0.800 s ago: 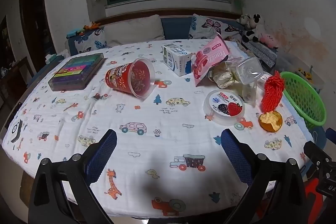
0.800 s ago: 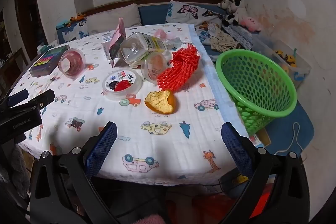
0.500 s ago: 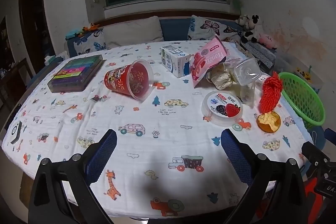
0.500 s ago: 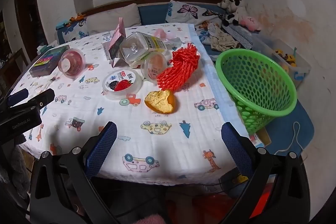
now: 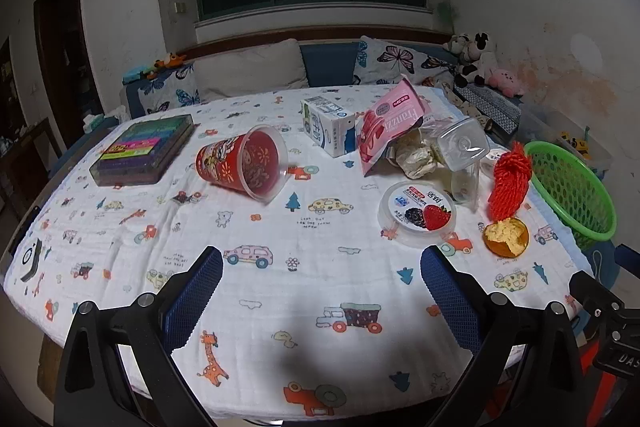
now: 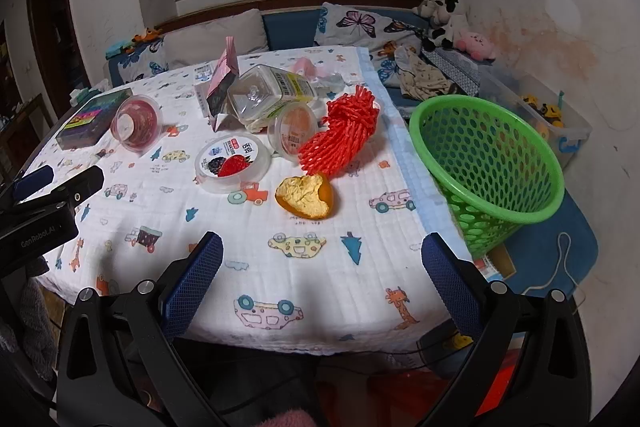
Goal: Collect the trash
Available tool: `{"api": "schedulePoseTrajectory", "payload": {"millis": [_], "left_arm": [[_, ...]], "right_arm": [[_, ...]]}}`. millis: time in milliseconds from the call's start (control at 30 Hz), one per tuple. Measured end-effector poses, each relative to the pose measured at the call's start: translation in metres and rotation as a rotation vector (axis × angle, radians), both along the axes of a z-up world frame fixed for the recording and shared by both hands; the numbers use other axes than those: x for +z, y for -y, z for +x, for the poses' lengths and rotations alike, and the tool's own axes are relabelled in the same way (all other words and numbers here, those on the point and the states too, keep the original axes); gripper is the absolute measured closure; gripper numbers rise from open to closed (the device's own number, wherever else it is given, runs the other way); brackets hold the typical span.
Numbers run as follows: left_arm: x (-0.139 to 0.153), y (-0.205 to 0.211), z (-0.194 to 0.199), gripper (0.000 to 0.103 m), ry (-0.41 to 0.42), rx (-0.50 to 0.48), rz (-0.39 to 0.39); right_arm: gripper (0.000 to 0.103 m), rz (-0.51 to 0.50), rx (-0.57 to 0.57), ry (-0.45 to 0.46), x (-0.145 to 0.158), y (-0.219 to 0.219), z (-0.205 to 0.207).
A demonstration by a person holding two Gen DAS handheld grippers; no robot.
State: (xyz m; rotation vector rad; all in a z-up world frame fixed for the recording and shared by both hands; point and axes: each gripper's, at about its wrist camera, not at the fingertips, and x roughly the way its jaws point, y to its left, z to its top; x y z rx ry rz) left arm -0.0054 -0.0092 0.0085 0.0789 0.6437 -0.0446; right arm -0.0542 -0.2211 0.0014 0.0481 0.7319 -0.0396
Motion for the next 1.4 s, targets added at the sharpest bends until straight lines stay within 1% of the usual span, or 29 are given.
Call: {"api": "schedulePoseTrajectory", "payload": {"millis": [533,1400], "left_arm": [[0.0049,0.0064,-0.0010,0.007,0.031,-0.019,0.010],[0.0053,0.0077,0.0000,0.007,0.028,-0.019,0.010]], "right_arm": [[0.004,0.009,0.002,0.022,0.0025,-0.0007,-0.0015],[0.004,0.013,0.005,0.022,0.0027,-0.0005,0.0004]]}}
